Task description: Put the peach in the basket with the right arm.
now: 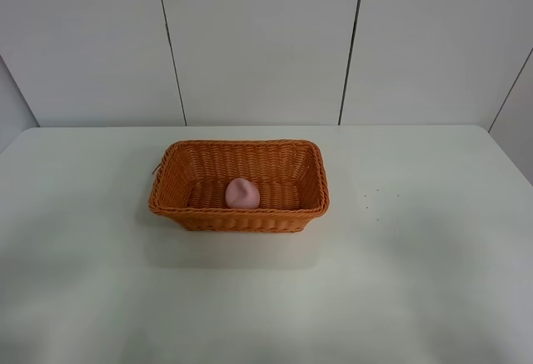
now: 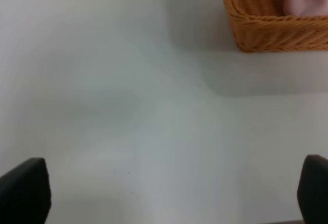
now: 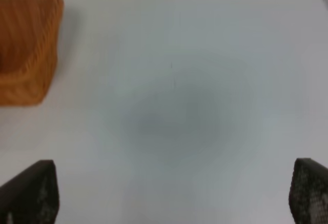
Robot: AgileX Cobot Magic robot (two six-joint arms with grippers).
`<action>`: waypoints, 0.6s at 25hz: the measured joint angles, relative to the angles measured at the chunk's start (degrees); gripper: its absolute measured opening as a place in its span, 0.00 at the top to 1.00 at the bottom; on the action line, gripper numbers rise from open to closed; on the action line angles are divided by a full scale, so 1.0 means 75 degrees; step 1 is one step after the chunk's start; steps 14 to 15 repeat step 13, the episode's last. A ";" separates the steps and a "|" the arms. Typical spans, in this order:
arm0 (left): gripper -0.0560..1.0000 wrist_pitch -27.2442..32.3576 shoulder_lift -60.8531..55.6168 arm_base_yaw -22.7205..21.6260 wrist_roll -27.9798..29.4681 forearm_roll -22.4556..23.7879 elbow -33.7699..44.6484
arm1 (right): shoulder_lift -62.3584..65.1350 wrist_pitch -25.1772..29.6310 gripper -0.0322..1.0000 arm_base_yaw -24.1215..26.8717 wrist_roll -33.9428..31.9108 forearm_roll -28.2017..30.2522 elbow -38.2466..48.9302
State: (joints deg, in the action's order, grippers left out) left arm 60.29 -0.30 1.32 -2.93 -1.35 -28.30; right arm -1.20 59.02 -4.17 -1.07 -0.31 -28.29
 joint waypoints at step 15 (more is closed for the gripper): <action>0.01 0.0000 0.0000 0.0000 0.0000 0.0000 0.0000 | 0.0181 0.0000 0.30 0.0000 0.0000 0.0000 -0.0001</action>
